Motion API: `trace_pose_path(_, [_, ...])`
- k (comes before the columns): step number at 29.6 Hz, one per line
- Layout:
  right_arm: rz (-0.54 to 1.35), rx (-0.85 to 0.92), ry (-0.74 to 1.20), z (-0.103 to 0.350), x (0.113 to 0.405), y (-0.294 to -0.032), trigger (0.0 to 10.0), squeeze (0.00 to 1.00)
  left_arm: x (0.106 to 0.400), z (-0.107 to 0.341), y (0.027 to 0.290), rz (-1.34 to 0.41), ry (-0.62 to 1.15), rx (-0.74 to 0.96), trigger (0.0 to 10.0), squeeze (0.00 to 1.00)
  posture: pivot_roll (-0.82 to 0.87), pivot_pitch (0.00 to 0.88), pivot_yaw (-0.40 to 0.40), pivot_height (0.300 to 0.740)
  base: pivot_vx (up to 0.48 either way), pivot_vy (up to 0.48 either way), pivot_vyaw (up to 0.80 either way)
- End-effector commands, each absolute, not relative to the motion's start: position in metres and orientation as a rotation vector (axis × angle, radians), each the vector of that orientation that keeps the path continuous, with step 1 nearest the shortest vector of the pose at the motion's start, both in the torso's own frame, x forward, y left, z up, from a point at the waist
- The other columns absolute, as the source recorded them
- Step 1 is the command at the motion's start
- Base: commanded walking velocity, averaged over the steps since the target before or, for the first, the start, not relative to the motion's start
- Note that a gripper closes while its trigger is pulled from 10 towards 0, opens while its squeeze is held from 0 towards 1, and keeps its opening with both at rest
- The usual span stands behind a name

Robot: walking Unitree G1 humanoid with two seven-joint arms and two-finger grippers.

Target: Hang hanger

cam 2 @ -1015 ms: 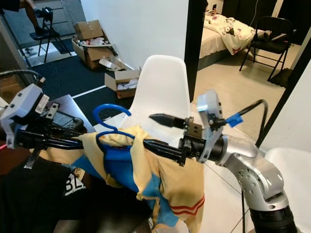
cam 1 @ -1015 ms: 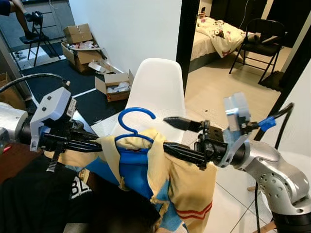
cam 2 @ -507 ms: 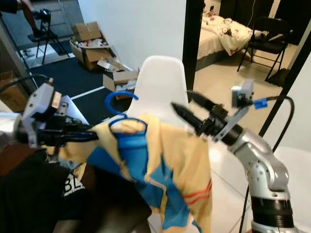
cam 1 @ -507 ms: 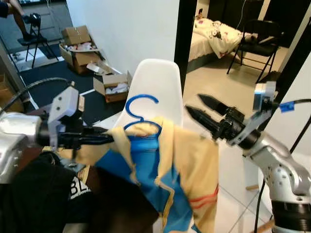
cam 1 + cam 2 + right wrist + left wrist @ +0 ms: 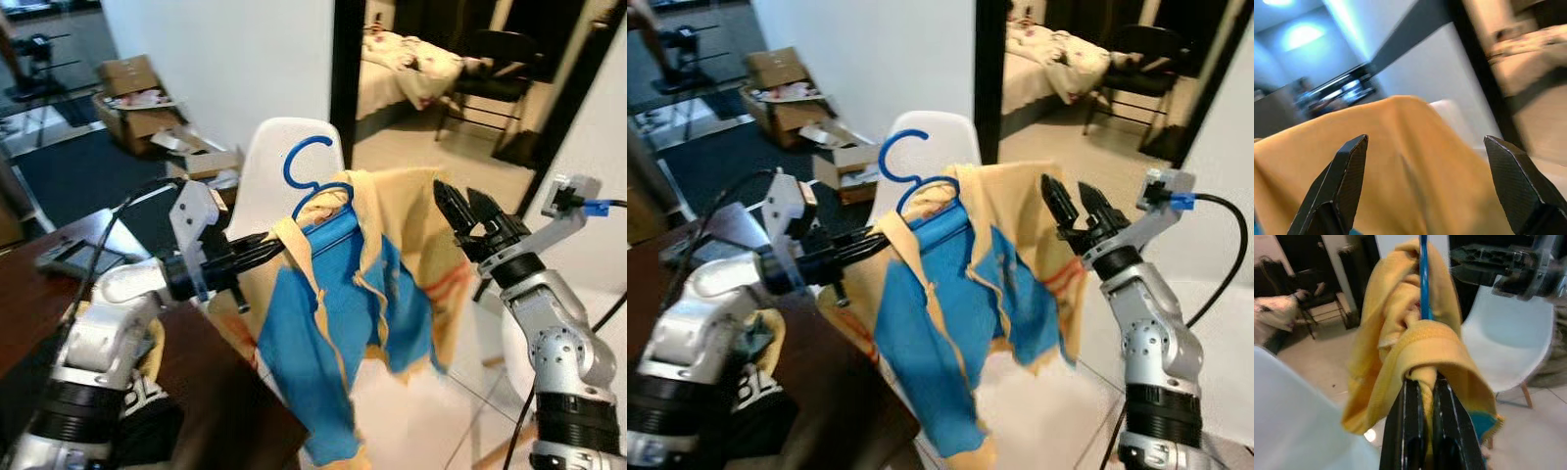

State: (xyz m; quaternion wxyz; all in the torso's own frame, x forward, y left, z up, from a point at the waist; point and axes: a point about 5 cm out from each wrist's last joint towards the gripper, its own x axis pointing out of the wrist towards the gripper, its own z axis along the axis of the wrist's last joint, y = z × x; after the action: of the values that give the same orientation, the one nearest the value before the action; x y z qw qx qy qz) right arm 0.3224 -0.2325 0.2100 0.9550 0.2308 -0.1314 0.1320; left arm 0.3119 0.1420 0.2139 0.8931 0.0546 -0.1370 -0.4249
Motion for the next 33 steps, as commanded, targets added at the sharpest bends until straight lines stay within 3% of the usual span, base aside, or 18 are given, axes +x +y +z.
trace_pose_path(1, [0.152,0.469,-0.236,0.196,0.322,-0.24,10.0,0.0,0.315,0.21,0.134,-0.813,-0.316,0.098,10.0,0.0,-0.02,0.0,0.035,0.74,0.0,0.0,-0.78])
trace_pose_path(8, [0.042,0.357,-0.142,0.168,0.312,-0.241,10.0,0.0,0.313,0.184,0.124,-0.75,-0.283,0.082,10.0,0.0,-0.05,0.0,0.045,0.74,0.0,0.0,-0.78])
trace_pose_path(15, [0.023,0.158,-0.036,0.135,0.29,-0.235,10.0,0.0,0.3,0.154,0.148,-0.55,-0.222,0.058,10.0,0.0,-0.09,0.0,0.056,0.74,0.0,0.0,-0.78])
trace_pose_path(23, [0.012,0.104,-0.031,0.136,0.275,-0.237,10.0,0.0,0.275,0.137,0.161,-0.406,-0.206,0.081,10.0,0.0,-0.06,0.003,0.024,0.74,0.0,0.0,-0.78])
trace_pose_path(33, [0.027,0.051,-0.013,0.133,0.268,-0.238,10.0,0.0,0.269,0.135,0.182,-0.256,-0.205,0.045,10.0,0.0,-0.03,0.014,-0.018,0.74,0.0,0.0,-0.77])
